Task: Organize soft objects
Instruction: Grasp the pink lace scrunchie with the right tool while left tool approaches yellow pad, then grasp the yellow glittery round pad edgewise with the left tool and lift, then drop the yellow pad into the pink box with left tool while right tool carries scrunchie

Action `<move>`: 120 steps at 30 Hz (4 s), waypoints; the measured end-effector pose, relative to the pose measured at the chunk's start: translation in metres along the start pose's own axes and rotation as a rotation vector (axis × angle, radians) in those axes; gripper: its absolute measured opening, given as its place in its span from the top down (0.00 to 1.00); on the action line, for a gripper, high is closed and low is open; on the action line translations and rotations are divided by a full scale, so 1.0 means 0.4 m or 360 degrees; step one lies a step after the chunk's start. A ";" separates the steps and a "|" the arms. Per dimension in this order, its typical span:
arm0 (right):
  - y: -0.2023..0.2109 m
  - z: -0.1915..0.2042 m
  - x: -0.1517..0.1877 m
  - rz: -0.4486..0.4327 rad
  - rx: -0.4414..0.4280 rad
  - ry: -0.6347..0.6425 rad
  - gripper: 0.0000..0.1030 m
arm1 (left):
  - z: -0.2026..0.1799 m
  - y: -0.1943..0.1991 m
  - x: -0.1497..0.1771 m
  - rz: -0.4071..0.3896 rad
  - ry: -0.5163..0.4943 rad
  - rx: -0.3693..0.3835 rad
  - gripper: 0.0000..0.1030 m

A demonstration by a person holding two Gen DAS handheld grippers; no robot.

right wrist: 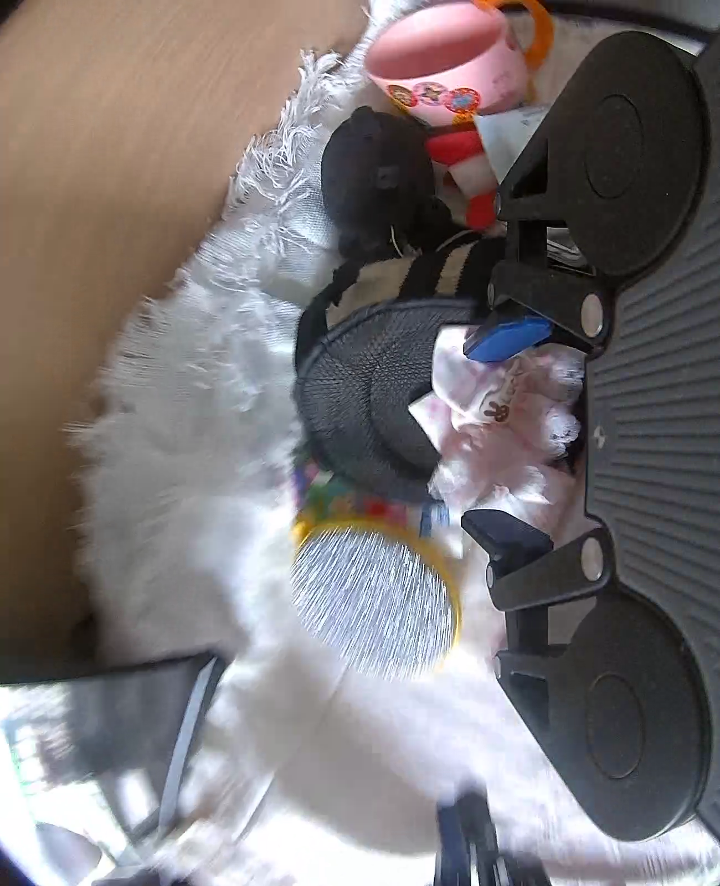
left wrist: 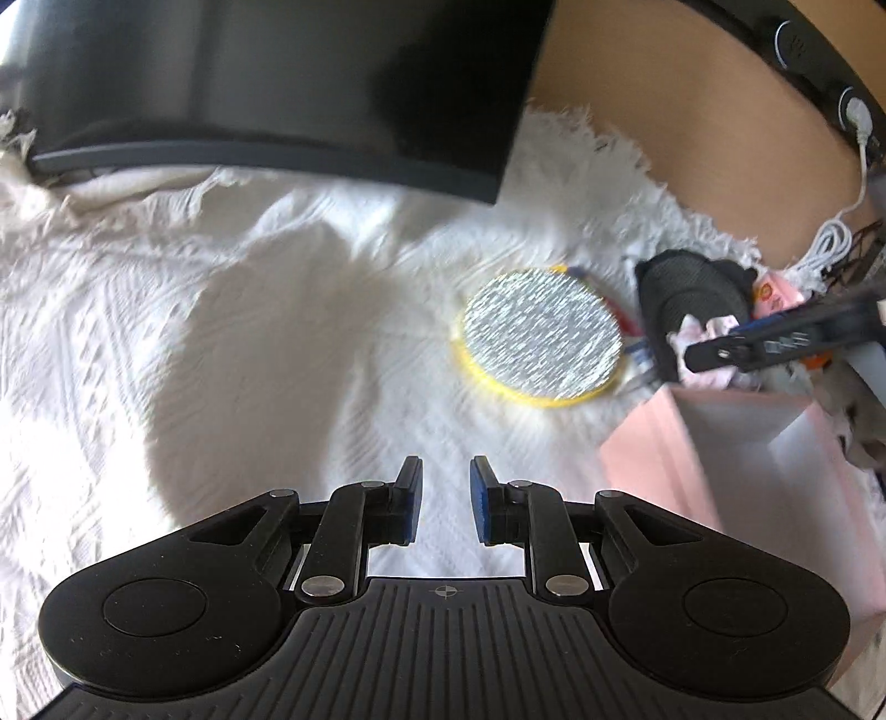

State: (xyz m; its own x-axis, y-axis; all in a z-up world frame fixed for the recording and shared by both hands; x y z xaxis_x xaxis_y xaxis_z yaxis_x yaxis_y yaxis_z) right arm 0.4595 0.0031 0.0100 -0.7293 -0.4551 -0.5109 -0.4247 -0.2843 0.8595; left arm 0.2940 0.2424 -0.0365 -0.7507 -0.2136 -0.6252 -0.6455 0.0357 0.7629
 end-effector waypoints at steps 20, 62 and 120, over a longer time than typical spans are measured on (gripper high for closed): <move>0.295 -0.131 0.262 -0.0300 0.0296 -0.0468 0.88 | 0.069 -0.215 -0.187 -0.0051 0.0185 0.0396 0.76; 0.296 -0.085 0.667 -0.0244 0.0354 -0.0709 0.85 | -0.073 -0.152 -0.079 0.0090 0.0039 0.0780 0.82; 0.547 0.184 0.964 -0.0580 -0.0043 -0.0436 0.88 | -0.422 0.568 0.212 -0.0321 -0.0364 0.0759 0.82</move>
State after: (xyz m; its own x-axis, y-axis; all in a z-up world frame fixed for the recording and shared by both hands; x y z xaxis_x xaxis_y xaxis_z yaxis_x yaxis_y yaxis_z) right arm 0.0459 -0.1724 0.0022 -0.6514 -0.0822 -0.7543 -0.6684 -0.4082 0.6217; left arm 0.1075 0.0677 0.1118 -0.5828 -0.0470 -0.8113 -0.7318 0.4644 0.4988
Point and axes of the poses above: each gripper's, at about its wrist camera, not at the fingertips, and y roughly against the way its jaws point, z to its left, x to its underside, the point moved 3 cm from there along -y, roughly the way its jaws point, and after that the axes turned 3 degrees about -x, right-handed, at the moved point
